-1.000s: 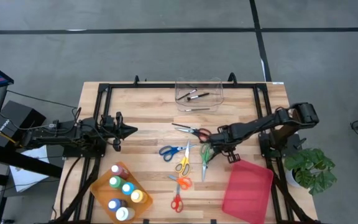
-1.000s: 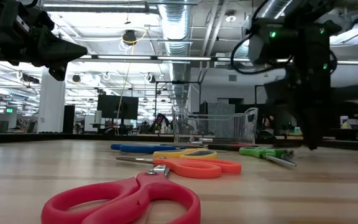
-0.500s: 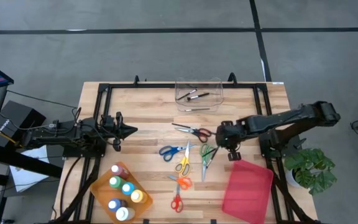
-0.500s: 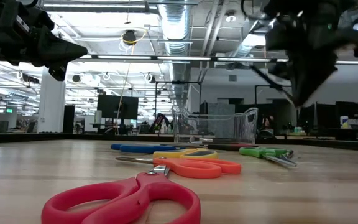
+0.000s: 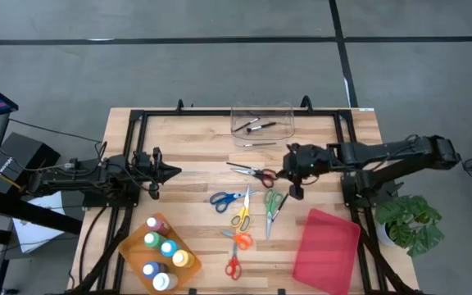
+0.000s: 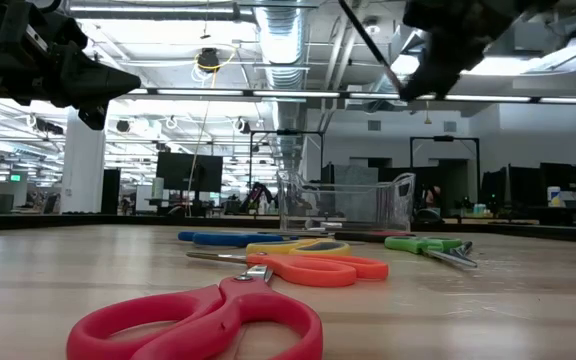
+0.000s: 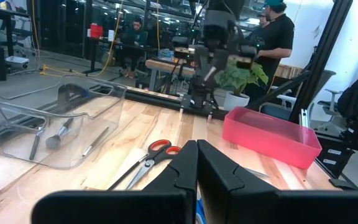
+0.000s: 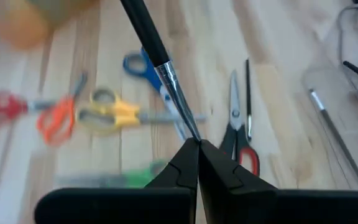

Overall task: Pick & Place Paint Supplies
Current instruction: Put the eyeshadow brush into the transparent bin

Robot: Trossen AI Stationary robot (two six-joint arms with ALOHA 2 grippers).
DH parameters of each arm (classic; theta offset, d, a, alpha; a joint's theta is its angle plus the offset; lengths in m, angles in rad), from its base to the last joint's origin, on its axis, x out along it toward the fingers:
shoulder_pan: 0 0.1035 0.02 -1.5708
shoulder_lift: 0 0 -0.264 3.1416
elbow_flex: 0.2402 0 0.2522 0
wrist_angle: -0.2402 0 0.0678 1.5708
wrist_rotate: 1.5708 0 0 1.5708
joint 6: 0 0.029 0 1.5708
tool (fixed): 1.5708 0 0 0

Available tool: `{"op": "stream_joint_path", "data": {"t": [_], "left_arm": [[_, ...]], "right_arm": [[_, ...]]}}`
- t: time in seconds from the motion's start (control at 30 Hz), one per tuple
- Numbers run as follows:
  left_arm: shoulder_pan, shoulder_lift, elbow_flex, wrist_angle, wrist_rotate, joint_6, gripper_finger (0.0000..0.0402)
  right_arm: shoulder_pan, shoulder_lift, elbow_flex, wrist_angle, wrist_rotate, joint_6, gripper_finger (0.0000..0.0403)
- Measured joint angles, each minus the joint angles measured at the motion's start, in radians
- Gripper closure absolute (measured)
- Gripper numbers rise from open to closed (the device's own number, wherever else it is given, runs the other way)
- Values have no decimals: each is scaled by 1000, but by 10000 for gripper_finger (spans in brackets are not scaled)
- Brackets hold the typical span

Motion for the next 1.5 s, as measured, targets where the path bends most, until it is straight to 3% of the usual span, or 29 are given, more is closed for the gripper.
{"op": "stream_joint_path", "data": {"t": [0.23, 0.5, 1.1, 1.5], "left_arm": [[0, 0, 0, 0, 0, 0, 401], [0, 0, 0, 0, 0, 0, 401], [0, 0, 0, 0, 0, 0, 401], [0, 0, 0, 0, 0, 0, 401]], "right_arm": [[-67, 25, 0, 110, -26, 158, 403], [-148, 49, 1, 196, 25, 157, 403], [-330, 54, 3, 199, 68, 56, 403], [-462, 93, 198, 88, 64, -94, 403]]}}
